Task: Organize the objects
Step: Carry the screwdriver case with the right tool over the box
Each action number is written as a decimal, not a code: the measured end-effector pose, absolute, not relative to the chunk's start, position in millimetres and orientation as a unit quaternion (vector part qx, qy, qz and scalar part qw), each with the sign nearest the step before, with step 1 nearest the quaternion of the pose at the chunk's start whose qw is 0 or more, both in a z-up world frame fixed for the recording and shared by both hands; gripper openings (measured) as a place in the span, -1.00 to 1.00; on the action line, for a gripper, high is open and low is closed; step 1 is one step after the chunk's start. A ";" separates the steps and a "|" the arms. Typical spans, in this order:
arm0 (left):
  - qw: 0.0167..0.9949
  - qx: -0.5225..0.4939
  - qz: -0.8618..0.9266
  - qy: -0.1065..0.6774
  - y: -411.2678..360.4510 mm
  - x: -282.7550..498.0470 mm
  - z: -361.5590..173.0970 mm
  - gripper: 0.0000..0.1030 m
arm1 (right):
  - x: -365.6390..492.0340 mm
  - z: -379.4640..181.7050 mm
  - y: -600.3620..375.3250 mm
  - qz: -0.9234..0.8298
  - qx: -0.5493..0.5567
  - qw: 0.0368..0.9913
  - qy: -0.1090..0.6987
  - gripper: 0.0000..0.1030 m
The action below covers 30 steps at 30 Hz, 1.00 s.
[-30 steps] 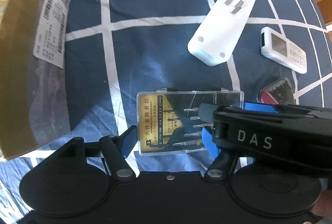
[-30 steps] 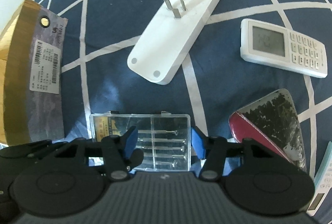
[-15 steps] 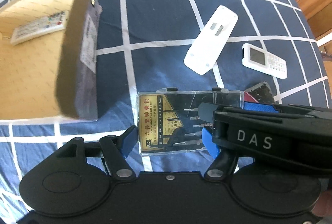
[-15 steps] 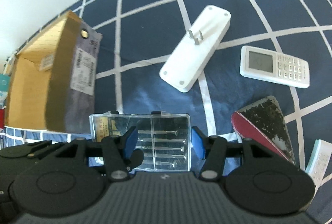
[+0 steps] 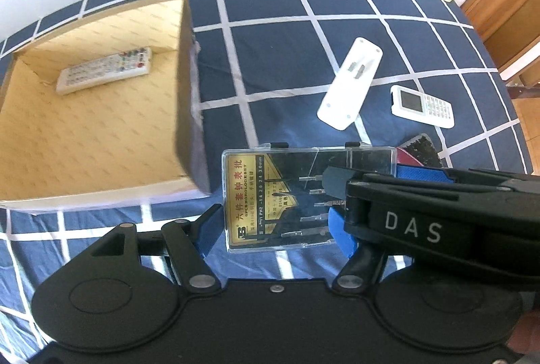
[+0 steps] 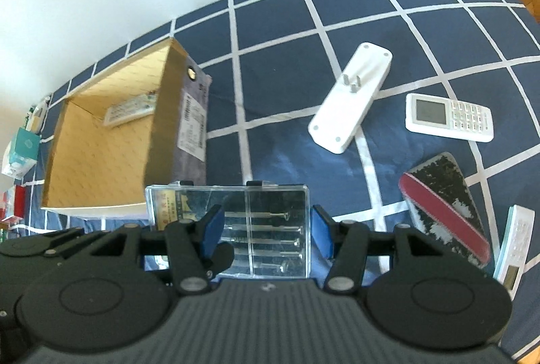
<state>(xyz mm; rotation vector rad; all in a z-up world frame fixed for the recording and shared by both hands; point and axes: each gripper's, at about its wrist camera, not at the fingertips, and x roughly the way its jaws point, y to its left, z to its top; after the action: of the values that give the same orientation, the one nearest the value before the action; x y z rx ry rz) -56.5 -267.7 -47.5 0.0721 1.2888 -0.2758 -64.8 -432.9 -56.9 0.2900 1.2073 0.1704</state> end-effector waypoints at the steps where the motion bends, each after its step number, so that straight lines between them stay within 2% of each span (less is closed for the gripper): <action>1: 0.791 0.034 -0.131 0.597 -262.3 -56.6 -45.5 0.30 | -65.4 -54.3 -428.0 0.079 0.136 0.811 0.564 0.07; 16: 0.805 0.038 -0.130 0.577 -163.9 -52.8 -22.5 0.30 | -78.6 -28.7 -325.3 0.079 0.136 0.826 0.541 0.07; 30: 0.812 0.010 -0.108 0.574 -80.1 -25.2 -22.5 0.30 | -60.6 -27.8 -231.9 0.101 0.111 0.828 0.540 0.07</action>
<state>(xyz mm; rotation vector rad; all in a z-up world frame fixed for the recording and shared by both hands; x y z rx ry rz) -25.2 -80.1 -22.5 0.0210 1.2252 -0.2299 -60.6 -231.9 -27.8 0.2361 1.1454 0.2140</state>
